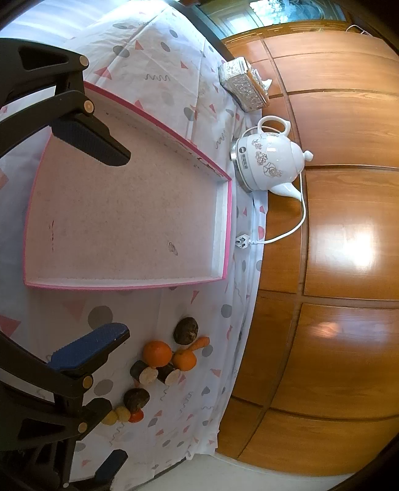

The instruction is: Organize fruits

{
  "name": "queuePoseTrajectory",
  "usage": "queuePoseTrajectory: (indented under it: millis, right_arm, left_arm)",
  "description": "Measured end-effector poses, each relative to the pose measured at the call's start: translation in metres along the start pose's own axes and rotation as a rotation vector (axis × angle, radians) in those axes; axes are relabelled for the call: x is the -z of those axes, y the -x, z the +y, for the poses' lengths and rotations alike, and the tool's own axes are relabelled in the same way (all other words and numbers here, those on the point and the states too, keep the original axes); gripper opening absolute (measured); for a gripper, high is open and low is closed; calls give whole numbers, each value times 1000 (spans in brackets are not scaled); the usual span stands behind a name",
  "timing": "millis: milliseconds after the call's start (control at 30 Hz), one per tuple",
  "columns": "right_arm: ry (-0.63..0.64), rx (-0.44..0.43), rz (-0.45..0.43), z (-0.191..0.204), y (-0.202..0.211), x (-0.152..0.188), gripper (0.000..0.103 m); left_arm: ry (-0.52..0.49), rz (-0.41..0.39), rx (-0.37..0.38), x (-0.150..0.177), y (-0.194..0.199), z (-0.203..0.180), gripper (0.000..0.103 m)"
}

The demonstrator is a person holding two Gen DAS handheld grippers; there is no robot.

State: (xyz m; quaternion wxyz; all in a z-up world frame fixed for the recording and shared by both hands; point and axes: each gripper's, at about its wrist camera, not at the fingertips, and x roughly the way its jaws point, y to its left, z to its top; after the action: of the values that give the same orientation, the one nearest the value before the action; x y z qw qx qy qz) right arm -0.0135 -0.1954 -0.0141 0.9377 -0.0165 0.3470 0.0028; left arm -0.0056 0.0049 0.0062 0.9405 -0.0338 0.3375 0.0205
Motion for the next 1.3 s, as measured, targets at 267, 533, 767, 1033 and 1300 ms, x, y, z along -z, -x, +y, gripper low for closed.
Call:
queuePoseTrajectory:
  millis: [267, 533, 767, 1033, 1300]
  right_arm:
    - [-1, 17, -13, -1, 5, 0, 101]
    - [15, 27, -18, 0, 7, -2, 101]
    - [31, 22, -25, 3, 8, -1, 101]
    - [35, 23, -30, 4, 8, -1, 101]
    - [15, 27, -37, 0, 9, -1, 101]
  left_arm:
    - [-3, -27, 15, 1, 11, -2, 103]
    - [5, -20, 17, 0, 12, -2, 103]
    - [6, -12, 21, -1, 11, -3, 103]
    - [6, -8, 28, 1, 10, -3, 103]
    - [0, -4, 37, 3, 8, -4, 103]
